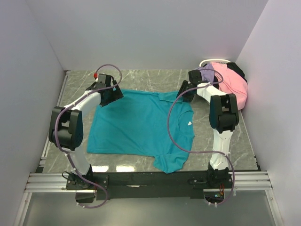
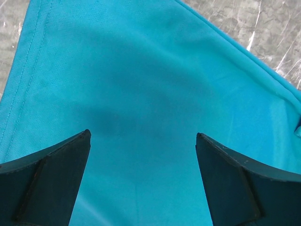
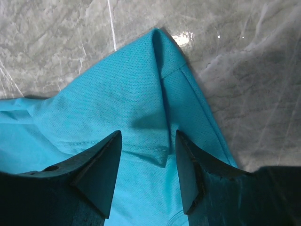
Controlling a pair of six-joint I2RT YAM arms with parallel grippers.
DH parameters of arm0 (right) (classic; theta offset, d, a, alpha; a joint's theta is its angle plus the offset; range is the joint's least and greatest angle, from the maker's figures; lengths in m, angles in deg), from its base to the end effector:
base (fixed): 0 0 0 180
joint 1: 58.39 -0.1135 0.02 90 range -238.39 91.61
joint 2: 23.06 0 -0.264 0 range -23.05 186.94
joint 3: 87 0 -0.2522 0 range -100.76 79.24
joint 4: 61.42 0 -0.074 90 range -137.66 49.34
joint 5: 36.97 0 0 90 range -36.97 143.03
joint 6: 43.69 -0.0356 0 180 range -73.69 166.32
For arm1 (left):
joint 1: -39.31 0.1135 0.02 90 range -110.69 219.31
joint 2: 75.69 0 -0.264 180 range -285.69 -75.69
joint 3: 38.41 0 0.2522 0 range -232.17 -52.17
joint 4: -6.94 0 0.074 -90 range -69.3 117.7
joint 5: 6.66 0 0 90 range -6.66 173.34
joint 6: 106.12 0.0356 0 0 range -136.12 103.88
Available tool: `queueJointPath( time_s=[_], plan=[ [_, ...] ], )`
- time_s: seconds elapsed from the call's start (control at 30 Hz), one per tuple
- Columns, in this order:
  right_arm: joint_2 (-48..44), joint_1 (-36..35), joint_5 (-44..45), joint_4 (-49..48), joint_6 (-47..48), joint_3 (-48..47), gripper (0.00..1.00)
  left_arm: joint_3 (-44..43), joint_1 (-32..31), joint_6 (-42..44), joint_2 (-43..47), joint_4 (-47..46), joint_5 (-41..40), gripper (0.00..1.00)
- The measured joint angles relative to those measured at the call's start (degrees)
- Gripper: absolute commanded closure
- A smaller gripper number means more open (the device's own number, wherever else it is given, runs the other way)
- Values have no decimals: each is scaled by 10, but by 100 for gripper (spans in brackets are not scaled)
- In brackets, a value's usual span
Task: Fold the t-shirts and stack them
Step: Fold the tshirt
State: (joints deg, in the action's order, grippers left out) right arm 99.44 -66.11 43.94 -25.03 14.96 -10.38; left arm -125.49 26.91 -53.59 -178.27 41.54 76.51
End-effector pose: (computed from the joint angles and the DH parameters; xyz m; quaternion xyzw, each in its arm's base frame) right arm 0.4570 0.0676 0.1636 0.1719 0.9367 0.1701 0.2532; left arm 0.3825 -0.0798 0.2199 -0.2235 0.9115 -0.0928 0.3325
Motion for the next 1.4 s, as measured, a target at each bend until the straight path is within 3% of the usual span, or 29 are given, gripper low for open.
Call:
queueJointPath(
  time_s=[0.07, 0.37, 0.57, 0.83, 1.4],
  plan=[
    [0, 0, 1, 2, 2, -2, 44, -4, 0, 4, -4, 0, 0, 0],
    [5, 0, -14, 6, 12, -4, 63, -6, 0, 9, -5, 5, 0, 0],
    [6, 0, -33, 5, 21, -4, 100, -6, 0, 10, -5, 5, 0, 0],
    [-10, 1, -74, -28, 30, 16, 100, -6, 0, 11, -5, 7, -1, 1],
    [-213, 0, -79, -21, 50, 131, 100, -18, 18, 14, -4, 19, -9, 1]
  ],
)
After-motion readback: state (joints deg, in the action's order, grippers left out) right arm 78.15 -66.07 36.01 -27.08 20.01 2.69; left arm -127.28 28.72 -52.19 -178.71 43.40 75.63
